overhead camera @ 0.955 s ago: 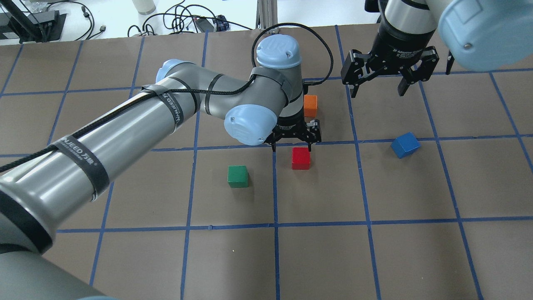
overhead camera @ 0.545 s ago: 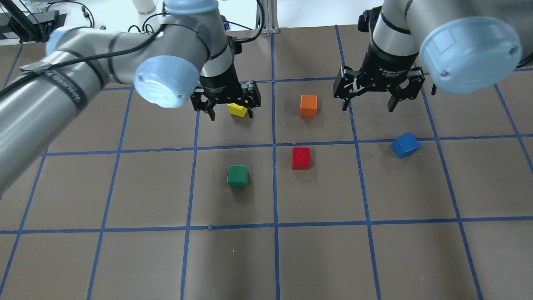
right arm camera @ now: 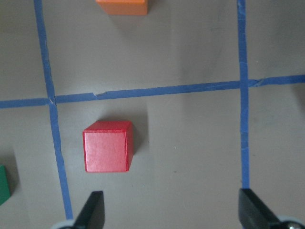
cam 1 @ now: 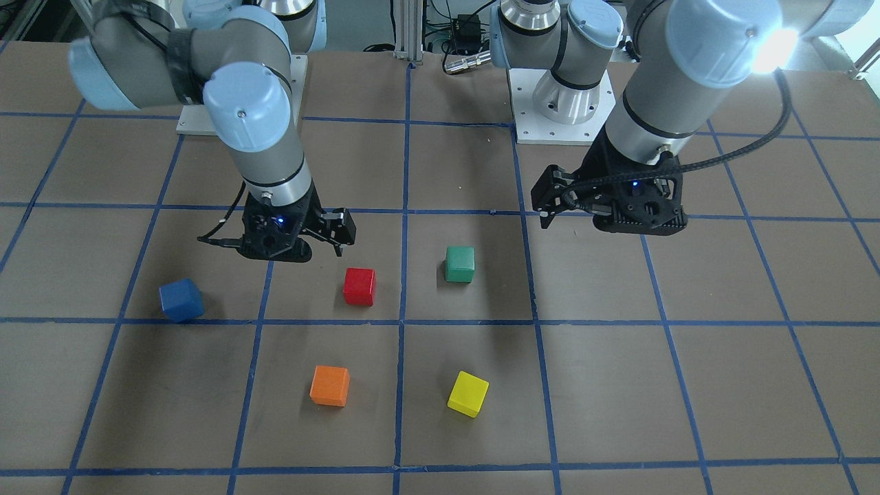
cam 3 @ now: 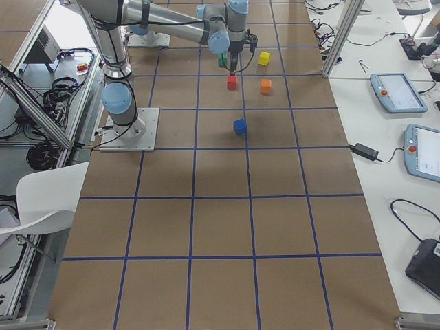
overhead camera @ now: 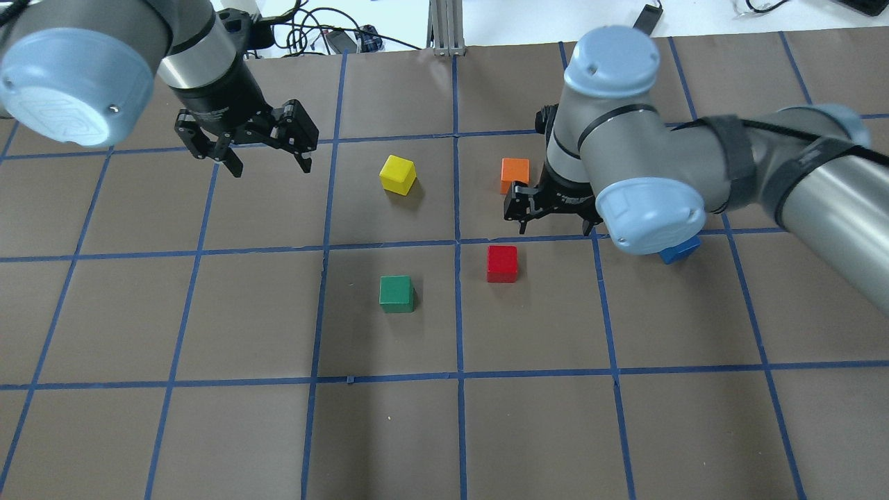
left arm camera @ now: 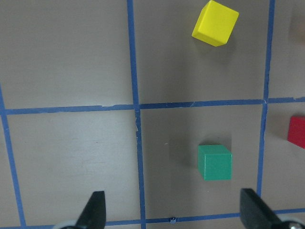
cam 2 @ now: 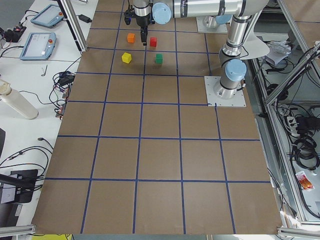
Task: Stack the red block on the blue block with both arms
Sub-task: 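Lower the right gripper onto the red cube while the left arm withdraws, then grasp the red cube with the right gripper and carry it over the blue cube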
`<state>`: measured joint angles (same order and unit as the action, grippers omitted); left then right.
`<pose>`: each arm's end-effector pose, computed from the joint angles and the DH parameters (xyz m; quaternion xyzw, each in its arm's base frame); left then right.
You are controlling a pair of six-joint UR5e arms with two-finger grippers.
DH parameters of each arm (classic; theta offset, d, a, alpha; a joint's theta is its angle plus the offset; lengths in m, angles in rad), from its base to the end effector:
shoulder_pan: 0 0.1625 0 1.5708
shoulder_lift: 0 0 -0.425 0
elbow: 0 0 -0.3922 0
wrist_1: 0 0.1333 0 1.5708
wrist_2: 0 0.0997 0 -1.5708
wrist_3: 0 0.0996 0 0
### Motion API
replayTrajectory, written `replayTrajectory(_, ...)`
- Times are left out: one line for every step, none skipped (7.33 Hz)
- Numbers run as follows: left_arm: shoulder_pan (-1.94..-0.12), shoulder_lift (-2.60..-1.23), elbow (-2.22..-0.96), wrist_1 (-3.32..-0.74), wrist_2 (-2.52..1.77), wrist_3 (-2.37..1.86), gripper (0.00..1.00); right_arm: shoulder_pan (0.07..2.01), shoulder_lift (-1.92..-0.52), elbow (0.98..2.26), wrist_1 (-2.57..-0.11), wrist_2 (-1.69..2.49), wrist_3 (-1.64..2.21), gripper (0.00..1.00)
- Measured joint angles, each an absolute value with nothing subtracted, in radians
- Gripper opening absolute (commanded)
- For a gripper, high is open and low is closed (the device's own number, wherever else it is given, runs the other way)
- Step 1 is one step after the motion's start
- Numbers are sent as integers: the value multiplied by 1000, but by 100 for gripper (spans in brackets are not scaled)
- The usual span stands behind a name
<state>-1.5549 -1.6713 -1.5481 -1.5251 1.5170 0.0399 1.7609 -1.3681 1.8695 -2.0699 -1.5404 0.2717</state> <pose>-0.1302 -0.5322 0.4523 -0.0116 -0.9994 -0.0153 0.0273 0.2338 -0.4937 0.2905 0.0408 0.9991 0.0046 0.0145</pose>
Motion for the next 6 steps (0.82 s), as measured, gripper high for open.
replayTrajectory(-1536, -1651, -1552, -1532, 1516, 62, 100, 1789, -1317, 1897, -2151, -1540, 308, 100)
replayTrajectory(-1527, -1638, -1558, -1535, 1516, 72, 100, 1812, -1278, 1908, -2205, -1539, 346, 100)
replayTrajectory(-1524, -1626, -1566, -1536, 1519, 78, 100, 1826, -1250, 1912, -2244, -1537, 375, 100)
replayTrajectory(-1524, -1611, -1580, -1533, 1521, 84, 100, 1835, -1231, 1912, -2274, -1536, 394, 100)
replayTrajectory(-1524, -1599, -1595, -1528, 1523, 89, 100, 1842, -1216, 1912, -2297, -1536, 410, 100)
replayTrajectory(-1525, -1594, -1605, -1525, 1524, 90, 100, 1850, -1201, 1912, -2317, -1536, 422, 100)
